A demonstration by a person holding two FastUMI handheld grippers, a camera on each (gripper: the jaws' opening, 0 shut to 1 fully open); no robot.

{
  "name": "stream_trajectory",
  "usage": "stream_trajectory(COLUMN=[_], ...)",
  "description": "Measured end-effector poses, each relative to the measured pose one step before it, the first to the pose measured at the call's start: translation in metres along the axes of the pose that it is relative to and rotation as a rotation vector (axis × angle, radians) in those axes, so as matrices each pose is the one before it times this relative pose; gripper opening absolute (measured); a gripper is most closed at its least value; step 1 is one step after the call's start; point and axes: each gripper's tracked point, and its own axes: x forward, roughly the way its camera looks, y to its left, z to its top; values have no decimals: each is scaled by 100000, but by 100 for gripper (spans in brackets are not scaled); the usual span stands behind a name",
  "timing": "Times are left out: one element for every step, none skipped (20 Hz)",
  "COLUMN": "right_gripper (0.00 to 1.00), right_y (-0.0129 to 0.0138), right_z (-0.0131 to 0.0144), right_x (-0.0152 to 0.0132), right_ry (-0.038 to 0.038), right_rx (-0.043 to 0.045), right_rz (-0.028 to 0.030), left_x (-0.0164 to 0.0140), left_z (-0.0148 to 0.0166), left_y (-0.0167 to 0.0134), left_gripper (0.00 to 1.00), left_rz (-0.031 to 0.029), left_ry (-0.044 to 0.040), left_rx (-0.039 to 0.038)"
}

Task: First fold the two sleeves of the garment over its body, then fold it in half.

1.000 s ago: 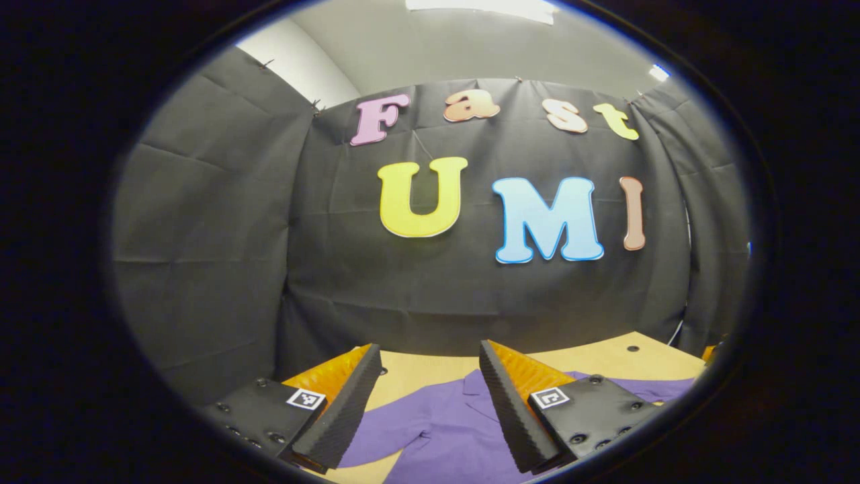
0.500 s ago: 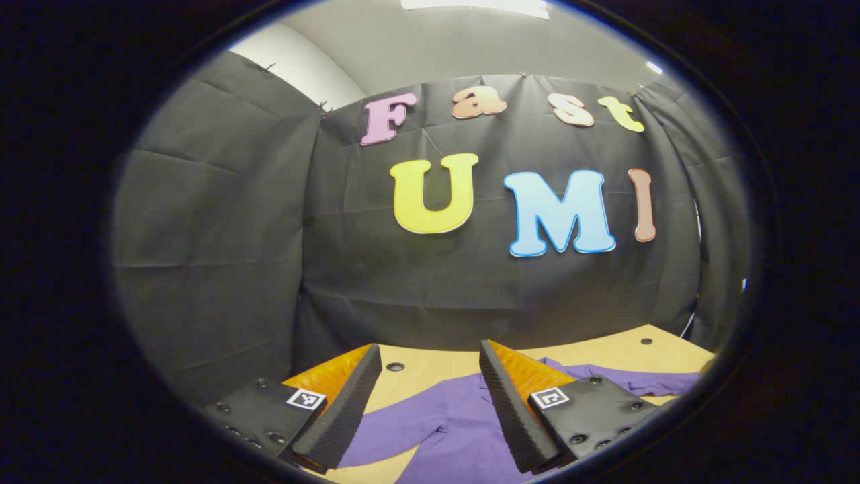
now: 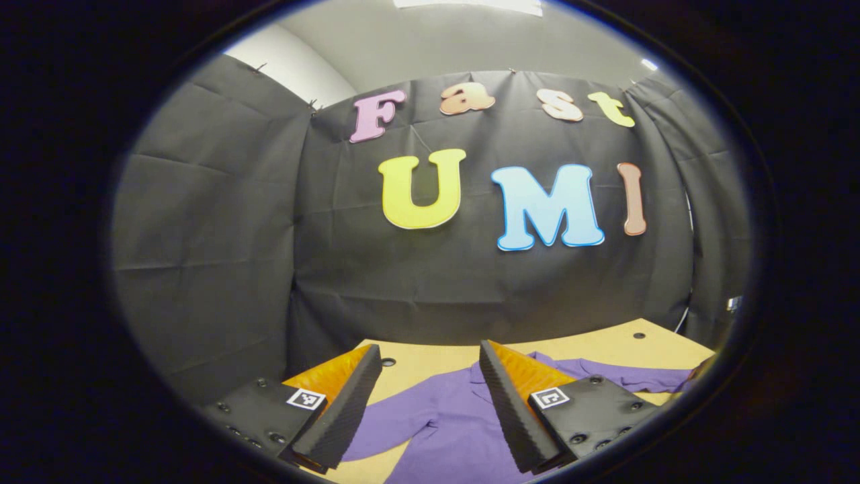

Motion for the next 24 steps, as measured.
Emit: stream_trajectory(right_gripper=[97,96,97,96,97,96,96,95,91,73,73,56,39,26,17,8,5,1,1,1,1,0,0,1], right_y=[66,-170,10,66,42,52,163,354,376,437,372,179,248,108,74,100,31,338,209,478,593,859,950,1015], right_z=[-323,129,27,-7,47,32,36,183,253,110,175,55,69,-33,180,-68,139,230,494,827,1101,1170,1497,1367], right_x=[205,95,-9,6,87,-68,-28,145,-109,0,25,301,128,-57,6,-41,-207,156,-334,-484,-741,-1089,-1141,-1171], right_ry=[1199,-989,-269,-632,103,206,875,112,723,-73,-67,-199,295,208,-493,564,-216,-147,-705,-2028,-2726,-3303,-4237,-4146], right_rx=[1131,-799,-1140,-618,-274,386,-101,-1202,-986,-1303,-1143,-116,568,1132,683,773,1313,1112,889,718,256,26,-604,-1339], right_rz=[144,-407,64,239,504,353,1085,1315,652,2103,1757,1129,990,330,-314,-220,-312,1174,1187,1375,876,1285,1532,1769], left_x=[-102,-13,-47,-160,-72,21,-32,-48,-34,34,-107,-79,-167,-151,-174,-179,-214,-120,-32,-45,-77,33,32,-15], left_z=[10,-109,14,0,-26,-152,-154,-4,-130,42,12,-59,18,110,137,-19,94,-154,-15,49,-97,-169,-94,-79], left_y=[7,8,-11,47,27,89,26,-5,-40,-120,-29,15,-84,107,117,228,187,165,285,205,205,88,149,123], left_gripper=[93,93,93,93,93,93,93,93,93,93,93,93,93,93,93,93,93,93,93,93,93,93,93,93], left_rz=[-43,85,-30,-13,-8,78,26,-203,-340,-354,-300,-331,-284,-70,-60,104,-16,11,18,160,-44,-62,-129,-284], left_ry=[-83,64,29,104,179,270,220,227,100,43,-55,-60,-134,-250,-223,-233,-150,88,40,43,127,117,-17,0], left_rx=[216,150,-42,-240,-332,-347,-400,-399,-286,-45,86,49,160,257,360,309,49,-142,-141,-131,-310,-481,-609,-637])
